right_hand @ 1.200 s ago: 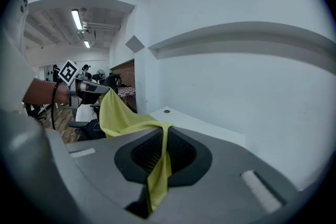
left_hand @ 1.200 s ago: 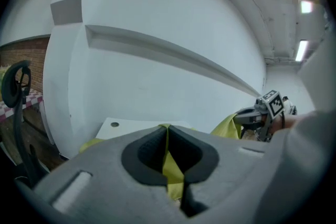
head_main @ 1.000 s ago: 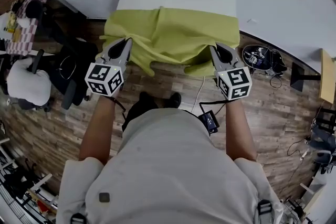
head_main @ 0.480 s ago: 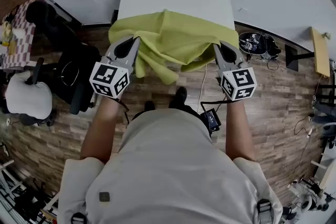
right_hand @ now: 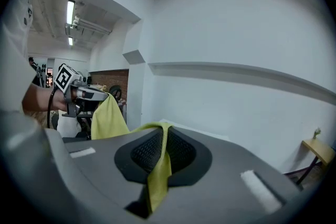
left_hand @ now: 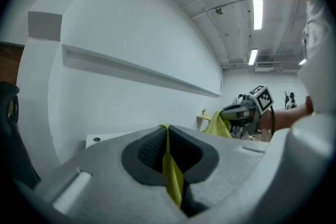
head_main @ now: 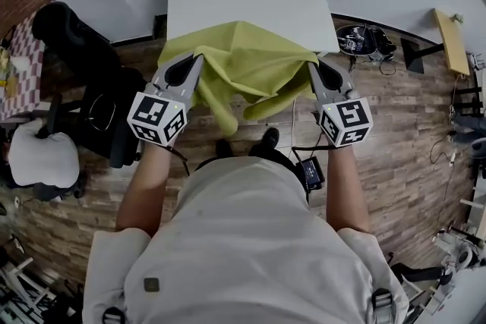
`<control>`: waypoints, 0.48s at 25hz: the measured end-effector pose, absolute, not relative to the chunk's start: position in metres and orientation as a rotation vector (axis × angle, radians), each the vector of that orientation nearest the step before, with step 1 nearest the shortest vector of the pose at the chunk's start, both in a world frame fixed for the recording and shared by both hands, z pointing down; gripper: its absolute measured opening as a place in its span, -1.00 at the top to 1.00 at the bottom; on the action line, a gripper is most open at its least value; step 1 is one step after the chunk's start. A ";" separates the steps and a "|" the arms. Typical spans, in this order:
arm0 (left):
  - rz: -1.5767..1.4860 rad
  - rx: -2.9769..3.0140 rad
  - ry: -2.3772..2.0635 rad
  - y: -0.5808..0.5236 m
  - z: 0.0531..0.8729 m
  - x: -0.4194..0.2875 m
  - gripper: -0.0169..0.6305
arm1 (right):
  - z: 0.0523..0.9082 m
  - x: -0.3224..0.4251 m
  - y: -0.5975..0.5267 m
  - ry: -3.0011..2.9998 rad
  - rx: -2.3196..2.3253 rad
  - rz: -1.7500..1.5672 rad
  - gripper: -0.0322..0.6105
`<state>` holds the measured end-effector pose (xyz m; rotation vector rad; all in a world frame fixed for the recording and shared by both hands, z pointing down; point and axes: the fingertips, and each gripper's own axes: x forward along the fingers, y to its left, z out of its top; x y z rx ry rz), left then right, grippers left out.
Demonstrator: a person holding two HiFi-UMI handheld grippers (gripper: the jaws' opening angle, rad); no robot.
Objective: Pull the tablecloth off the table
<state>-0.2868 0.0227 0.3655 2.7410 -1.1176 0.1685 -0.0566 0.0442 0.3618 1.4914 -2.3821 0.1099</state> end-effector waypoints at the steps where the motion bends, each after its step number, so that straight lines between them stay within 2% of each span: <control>1: 0.164 2.747 -1.108 0.026 0.364 -0.285 0.95 | 0.360 -0.056 0.049 -2.380 1.498 0.102 0.84; 12: 0.144 2.778 -1.111 0.066 0.341 -0.243 0.95 | 0.340 -0.018 0.093 -2.413 1.509 0.066 0.84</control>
